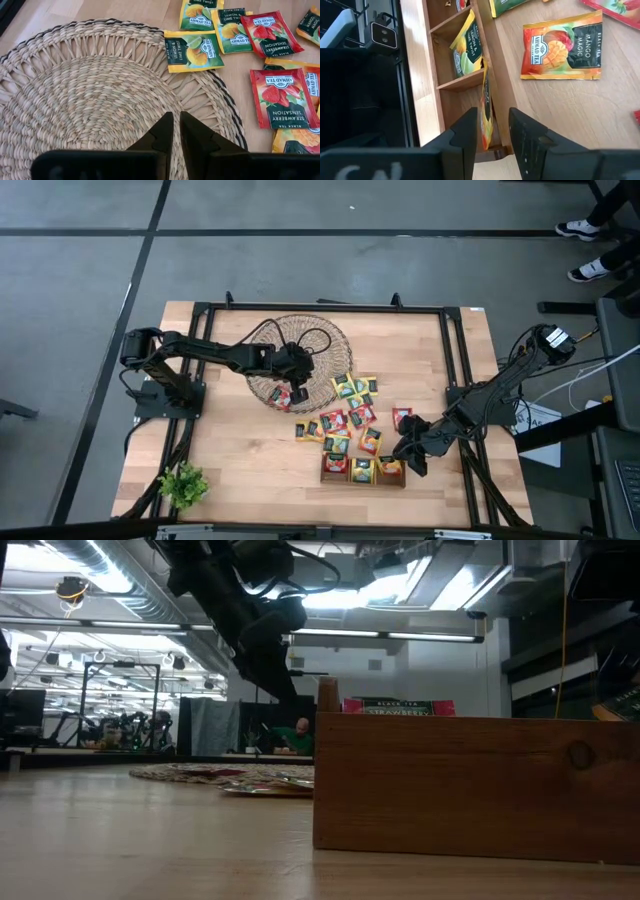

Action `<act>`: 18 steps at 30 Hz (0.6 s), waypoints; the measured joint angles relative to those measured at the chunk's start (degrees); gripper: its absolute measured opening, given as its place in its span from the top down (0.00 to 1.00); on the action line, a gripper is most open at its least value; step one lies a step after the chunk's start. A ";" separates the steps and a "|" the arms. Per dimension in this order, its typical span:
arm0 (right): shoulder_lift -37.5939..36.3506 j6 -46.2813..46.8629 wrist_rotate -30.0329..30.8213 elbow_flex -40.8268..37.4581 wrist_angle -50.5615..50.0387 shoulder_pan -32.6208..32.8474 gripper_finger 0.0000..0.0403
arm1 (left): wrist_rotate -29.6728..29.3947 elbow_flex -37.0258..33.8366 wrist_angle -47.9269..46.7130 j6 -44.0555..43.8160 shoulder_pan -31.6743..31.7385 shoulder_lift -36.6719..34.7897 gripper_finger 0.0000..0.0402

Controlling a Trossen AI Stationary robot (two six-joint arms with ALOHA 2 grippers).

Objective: Pick & Place Tea
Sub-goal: Put the orange tea bag into the right section of the wooden organizer

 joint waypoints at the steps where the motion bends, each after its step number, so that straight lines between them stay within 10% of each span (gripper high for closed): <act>1: 0.28 0.00 0.00 0.00 0.48 0.00 0.72 | 0.00 0.00 0.00 0.00 0.00 0.00 0.93; 18: 3.28 -4.63 0.05 0.55 4.29 0.00 0.98 | 0.00 0.00 0.44 -0.03 0.02 0.00 0.93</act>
